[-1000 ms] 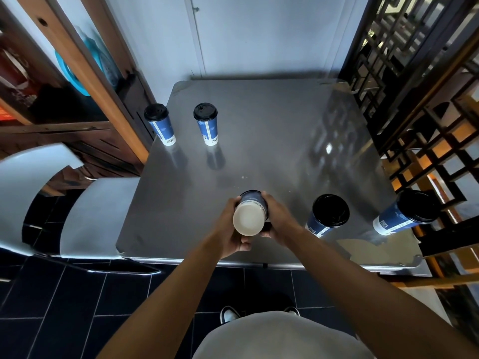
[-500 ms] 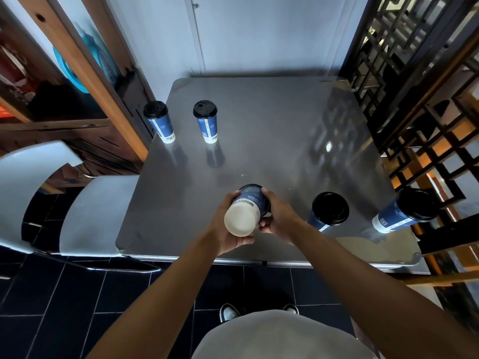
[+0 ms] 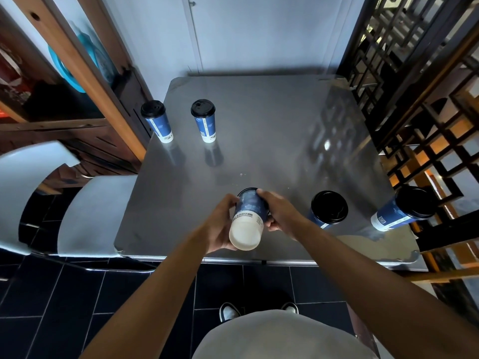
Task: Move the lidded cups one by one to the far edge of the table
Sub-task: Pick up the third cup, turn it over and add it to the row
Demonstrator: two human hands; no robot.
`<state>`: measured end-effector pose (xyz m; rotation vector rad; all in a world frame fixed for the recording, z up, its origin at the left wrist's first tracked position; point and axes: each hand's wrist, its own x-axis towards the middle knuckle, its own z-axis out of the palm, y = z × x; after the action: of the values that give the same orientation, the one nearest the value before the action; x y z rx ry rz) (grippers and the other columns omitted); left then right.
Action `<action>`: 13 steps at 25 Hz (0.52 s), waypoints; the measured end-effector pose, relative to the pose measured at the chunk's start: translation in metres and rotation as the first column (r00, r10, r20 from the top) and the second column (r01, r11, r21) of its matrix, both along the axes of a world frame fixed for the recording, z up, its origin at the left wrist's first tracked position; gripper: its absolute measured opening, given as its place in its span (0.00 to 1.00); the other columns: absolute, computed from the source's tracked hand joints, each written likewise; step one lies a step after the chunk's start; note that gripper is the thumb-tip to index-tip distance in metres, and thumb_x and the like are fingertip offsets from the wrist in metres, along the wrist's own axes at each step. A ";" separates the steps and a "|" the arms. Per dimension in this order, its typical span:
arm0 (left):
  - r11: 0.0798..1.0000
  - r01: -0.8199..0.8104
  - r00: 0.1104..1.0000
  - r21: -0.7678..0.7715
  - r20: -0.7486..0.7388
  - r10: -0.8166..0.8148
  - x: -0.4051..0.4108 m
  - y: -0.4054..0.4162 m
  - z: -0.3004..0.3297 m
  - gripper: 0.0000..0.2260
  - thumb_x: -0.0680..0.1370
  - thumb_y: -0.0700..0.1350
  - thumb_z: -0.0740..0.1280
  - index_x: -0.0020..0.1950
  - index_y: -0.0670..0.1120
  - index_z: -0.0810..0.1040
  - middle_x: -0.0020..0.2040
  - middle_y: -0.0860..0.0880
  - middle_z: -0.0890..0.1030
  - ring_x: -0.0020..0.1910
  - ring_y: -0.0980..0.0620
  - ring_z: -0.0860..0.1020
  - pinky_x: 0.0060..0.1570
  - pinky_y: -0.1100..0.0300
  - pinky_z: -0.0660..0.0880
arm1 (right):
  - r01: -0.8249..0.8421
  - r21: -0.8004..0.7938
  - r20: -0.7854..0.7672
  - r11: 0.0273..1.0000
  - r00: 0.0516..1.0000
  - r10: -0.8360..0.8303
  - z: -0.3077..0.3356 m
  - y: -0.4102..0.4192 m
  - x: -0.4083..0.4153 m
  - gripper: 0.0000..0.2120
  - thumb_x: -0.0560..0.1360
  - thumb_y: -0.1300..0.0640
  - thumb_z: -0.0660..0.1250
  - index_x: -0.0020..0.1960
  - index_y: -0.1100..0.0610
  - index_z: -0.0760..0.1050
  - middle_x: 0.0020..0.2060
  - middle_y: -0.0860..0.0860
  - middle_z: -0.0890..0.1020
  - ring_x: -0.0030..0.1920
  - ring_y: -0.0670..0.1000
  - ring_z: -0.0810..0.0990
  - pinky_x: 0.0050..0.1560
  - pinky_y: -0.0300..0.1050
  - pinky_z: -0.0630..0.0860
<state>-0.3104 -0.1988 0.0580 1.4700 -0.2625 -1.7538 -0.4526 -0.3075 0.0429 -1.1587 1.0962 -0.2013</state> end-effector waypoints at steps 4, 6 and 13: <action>0.999 -0.007 1.000 -0.041 -0.001 0.007 -0.011 -0.004 0.006 0.24 0.76 0.66 0.64 0.47 0.47 0.86 0.41 0.44 0.86 0.34 0.48 0.84 0.35 0.58 0.79 | -0.010 -0.037 -0.007 0.999 1.000 0.010 -0.002 0.000 0.004 0.23 0.72 0.33 0.60 0.49 0.51 0.77 0.33 0.55 0.78 0.30 0.53 0.74 0.33 0.43 0.73; 0.995 -0.096 0.991 -0.021 -0.100 0.094 -0.014 -0.005 0.008 0.27 0.76 0.66 0.63 0.52 0.42 0.81 0.39 0.42 0.84 0.29 0.47 0.81 0.29 0.61 0.75 | 0.124 0.018 0.059 0.992 0.990 -0.125 -0.005 0.001 0.004 0.19 0.78 0.39 0.59 0.48 0.54 0.77 0.31 0.55 0.77 0.27 0.51 0.74 0.34 0.45 0.72; 0.986 -0.161 0.961 -0.048 -0.235 0.145 -0.026 -0.011 0.013 0.28 0.76 0.67 0.58 0.55 0.41 0.73 0.39 0.43 0.72 0.24 0.49 0.70 0.28 0.63 0.62 | 0.301 0.158 0.095 0.940 0.943 -0.318 -0.009 0.007 0.011 0.19 0.79 0.40 0.60 0.45 0.54 0.79 0.26 0.51 0.81 0.28 0.53 0.78 0.40 0.51 0.78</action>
<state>-0.3363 -0.2095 0.0708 1.1932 -0.0829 -1.7527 -0.4419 -0.3009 0.0339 -0.8316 1.1638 -0.4270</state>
